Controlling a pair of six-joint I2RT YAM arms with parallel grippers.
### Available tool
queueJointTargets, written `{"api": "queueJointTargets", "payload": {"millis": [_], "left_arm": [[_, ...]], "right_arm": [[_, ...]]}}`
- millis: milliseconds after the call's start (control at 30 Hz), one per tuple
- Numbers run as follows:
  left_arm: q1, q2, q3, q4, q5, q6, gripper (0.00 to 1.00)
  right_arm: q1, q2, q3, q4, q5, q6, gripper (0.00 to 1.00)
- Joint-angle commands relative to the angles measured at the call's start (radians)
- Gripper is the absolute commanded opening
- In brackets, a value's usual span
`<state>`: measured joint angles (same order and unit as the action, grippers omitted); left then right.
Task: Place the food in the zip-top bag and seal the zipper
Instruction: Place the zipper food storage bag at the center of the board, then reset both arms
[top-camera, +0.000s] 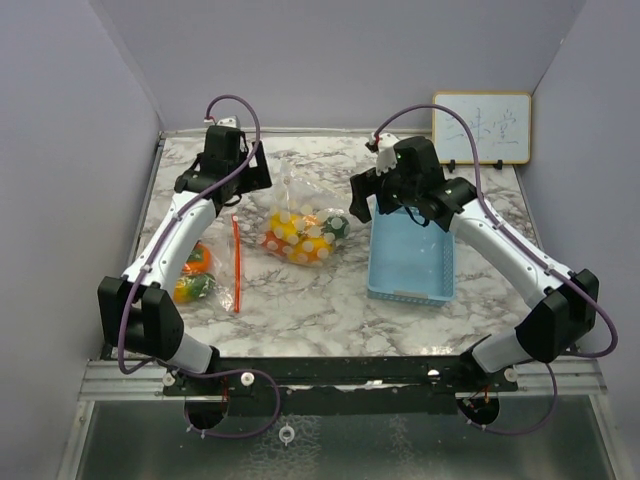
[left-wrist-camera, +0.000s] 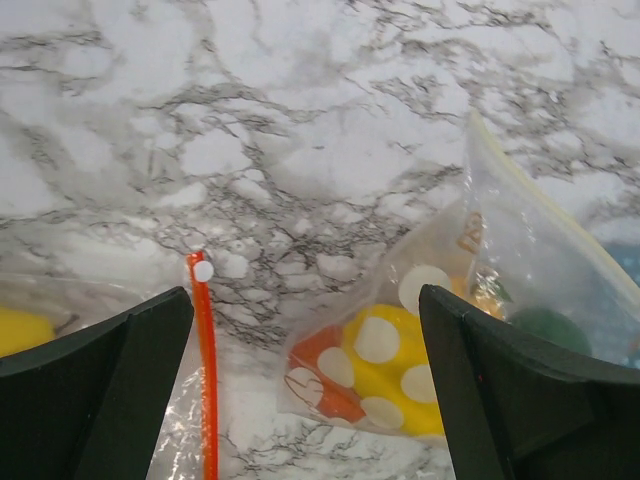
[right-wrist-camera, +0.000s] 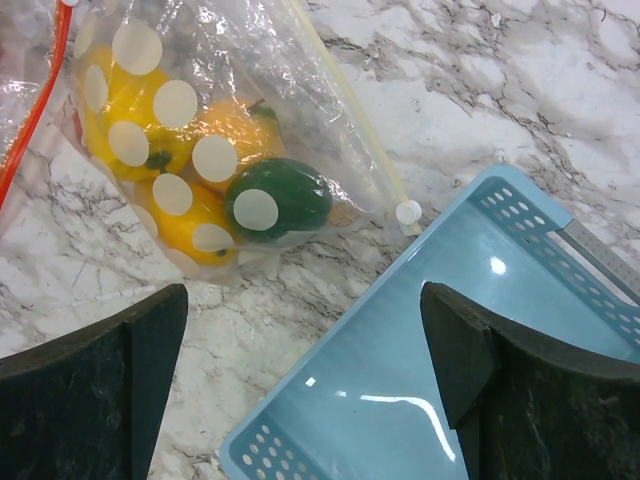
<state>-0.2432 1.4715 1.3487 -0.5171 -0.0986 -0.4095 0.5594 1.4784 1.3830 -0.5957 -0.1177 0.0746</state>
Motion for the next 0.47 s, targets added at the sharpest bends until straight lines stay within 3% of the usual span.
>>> {"api": "queueJointTargets", "payload": {"millis": [0,433], "left_arm": [[0.004,0.007,0.076,-0.08,-0.226,-0.026,0.99],[0.004,0.01,0.061,-0.047,-0.202,-0.011,0.99]], "right_arm": [[-0.003,0.01,0.03,0.025,0.03,0.028,1.0],[-0.007,0.006,0.041,0.015,0.059,0.027,1.0]]}}
